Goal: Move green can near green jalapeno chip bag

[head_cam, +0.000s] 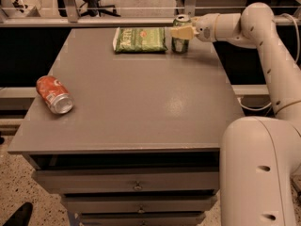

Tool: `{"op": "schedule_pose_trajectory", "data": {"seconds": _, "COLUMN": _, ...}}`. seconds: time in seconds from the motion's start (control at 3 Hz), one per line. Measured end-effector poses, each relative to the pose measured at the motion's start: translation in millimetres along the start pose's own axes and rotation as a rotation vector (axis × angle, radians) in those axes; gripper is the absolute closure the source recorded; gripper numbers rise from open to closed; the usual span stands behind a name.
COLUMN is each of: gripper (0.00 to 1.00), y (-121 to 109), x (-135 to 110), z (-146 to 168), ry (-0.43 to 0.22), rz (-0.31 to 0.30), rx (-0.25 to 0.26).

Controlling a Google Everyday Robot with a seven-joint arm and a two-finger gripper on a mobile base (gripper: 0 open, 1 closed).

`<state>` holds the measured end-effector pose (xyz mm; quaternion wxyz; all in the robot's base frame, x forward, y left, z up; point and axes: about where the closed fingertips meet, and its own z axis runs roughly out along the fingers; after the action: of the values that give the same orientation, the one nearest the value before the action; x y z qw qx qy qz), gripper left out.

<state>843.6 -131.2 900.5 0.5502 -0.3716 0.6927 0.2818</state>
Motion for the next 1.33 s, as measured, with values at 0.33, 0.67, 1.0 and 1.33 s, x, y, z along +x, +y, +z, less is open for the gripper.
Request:
{"op": "schedule_pose_trajectory", "data": {"seconds": 0.33, "gripper": 0.35, "y": 0, "x": 0, "z": 0, "ry": 0.0, "rz": 0.0, "rx": 0.0}}
{"op": "schedule_pose_trajectory", "data": {"seconds": 0.67, "gripper": 0.12, "y": 3, "x": 2, "z": 3, "ry": 0.003, "rz": 0.01, "rx": -0.014}}
{"op": "schedule_pose_trajectory", "data": {"seconds": 1.0, "gripper": 0.0, "y": 3, "x": 2, "z": 3, "ry": 0.003, "rz": 0.01, "rx": -0.014}}
{"op": "schedule_pose_trajectory", "data": {"seconds": 1.33, "gripper": 0.0, "y": 19, "x": -1, "z": 3, "ry": 0.028, "rz": 0.001, "rx": -0.061}}
